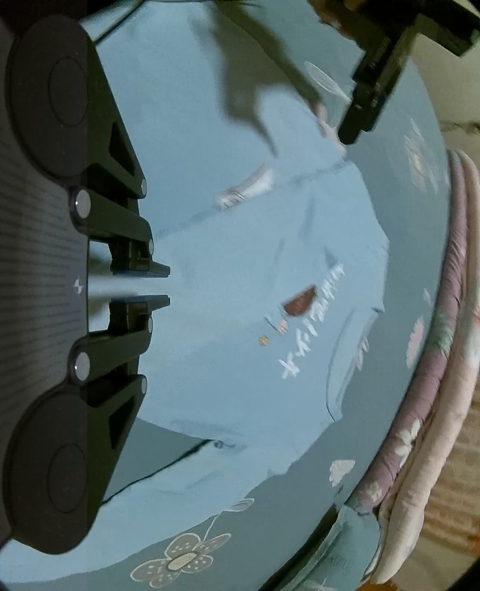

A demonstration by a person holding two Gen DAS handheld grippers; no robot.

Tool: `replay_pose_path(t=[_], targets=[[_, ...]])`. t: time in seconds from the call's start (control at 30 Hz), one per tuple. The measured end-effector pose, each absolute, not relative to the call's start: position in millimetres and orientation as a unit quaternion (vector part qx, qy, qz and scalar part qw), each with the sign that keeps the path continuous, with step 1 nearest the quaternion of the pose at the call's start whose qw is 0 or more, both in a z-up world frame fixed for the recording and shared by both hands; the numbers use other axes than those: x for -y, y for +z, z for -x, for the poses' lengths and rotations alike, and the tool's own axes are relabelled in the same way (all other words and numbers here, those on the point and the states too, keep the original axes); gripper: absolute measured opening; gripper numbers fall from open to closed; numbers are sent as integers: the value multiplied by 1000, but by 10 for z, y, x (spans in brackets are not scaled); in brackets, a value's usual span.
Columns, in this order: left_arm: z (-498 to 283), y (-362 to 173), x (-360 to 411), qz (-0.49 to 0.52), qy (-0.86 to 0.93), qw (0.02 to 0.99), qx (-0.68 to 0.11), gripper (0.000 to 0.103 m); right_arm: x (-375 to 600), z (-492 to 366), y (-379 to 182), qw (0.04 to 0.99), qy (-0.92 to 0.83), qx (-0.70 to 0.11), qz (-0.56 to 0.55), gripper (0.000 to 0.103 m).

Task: Fold clothes
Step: 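Pull the held shirt side back out flat with the right gripper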

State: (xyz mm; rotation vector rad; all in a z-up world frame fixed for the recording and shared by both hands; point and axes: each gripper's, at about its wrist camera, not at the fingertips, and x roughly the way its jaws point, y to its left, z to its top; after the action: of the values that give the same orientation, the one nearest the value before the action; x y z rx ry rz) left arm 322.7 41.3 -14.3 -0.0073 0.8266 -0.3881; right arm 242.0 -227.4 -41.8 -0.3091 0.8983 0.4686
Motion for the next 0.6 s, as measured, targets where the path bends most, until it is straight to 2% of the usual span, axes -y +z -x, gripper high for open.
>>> replay_pose_path(t=[0.2, 0.37, 0.5, 0.53, 0.6], targets=[[-3696, -249, -65, -22, -228, 895, -383, 92, 2323, -2693, -661, 874, 190, -441, 71, 18], [-3987, -481, 225, -17, -271, 880, -390, 92, 2547, -2306, -647, 880, 129, -453, 65, 29], [-4249, -757, 416, -31, -262, 873, -410, 93, 2688, -1960, -633, 885, 106, -453, 24, 32], [-4285, -794, 457, -37, -258, 876, -406, 96, 2705, -1934, -615, 886, 100, -452, 18, 35], [-4329, -769, 520, -50, -259, 878, -398, 97, 2738, -1883, -578, 889, 90, -448, 6, 35]])
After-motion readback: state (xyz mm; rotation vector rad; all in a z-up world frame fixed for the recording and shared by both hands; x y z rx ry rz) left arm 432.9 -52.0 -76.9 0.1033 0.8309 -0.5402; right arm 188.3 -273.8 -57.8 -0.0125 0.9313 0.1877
